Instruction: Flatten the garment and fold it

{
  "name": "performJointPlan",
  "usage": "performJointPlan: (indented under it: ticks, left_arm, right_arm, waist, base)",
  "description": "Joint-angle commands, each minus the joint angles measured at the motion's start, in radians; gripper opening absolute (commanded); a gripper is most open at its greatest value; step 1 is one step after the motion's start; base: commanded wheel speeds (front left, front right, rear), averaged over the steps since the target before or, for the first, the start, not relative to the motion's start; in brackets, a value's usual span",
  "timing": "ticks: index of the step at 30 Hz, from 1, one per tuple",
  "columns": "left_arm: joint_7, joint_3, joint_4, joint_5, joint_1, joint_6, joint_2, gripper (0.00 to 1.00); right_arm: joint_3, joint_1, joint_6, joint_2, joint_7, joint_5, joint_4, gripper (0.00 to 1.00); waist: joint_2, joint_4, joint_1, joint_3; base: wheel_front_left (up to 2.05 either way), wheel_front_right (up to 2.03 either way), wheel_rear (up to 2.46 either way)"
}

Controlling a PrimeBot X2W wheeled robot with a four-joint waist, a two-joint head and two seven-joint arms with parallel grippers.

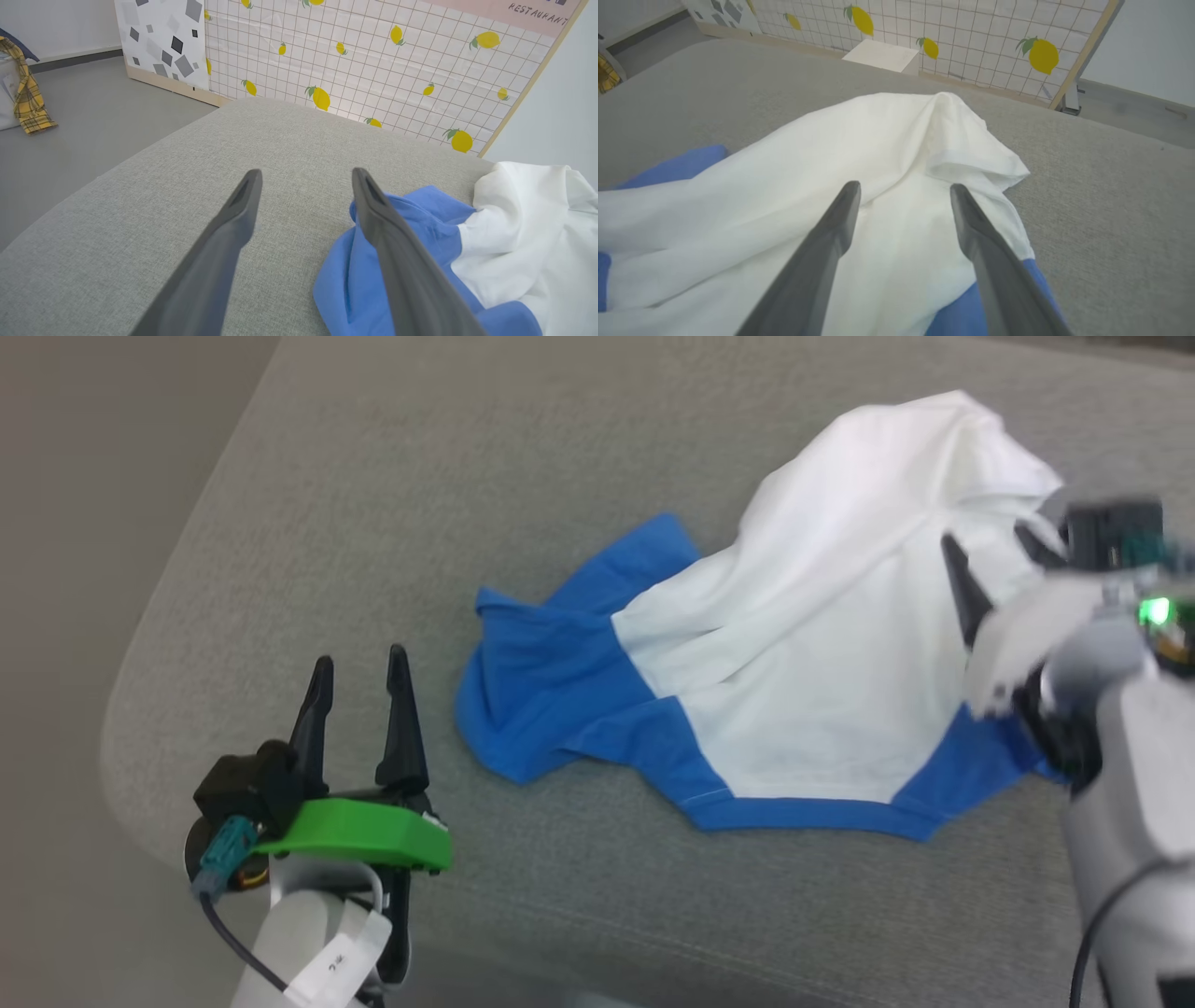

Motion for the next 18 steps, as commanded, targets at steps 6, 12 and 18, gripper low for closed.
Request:
performJointPlan:
  ticks: [6,12,18]
  left_arm:
    - [-0.004,0.029,0.01,0.029,0.054,-0.012,-0.002,1.0]
    - [-0.004,0.034,0.008,0.035,0.068,-0.017,-0.002,1.0]
    - [-0.004,0.028,0.006,0.034,0.057,-0.021,-0.002,1.0]
  right_arm:
    - [-0.134,0.298,-0.002,0.082,0.033,0.007,-0.205,1.0]
    - [-0.263,0.478,-0.002,0.13,0.208,-0.049,-0.307,1.0]
    - [-0.277,0.526,-0.002,0.142,0.333,-0.07,-0.322,1.0]
  waist:
    - [0.0,-0.13,-0.0001,-0.134]
    - [0.0,-0.163,-0.0001,-0.142]
    - [0.0,-0.162,-0.0001,-0.118]
  base:
    - [0.0,0.0,0.0]
    - [0.0,0.0,0.0]
    - [0.0,0.0,0.0]
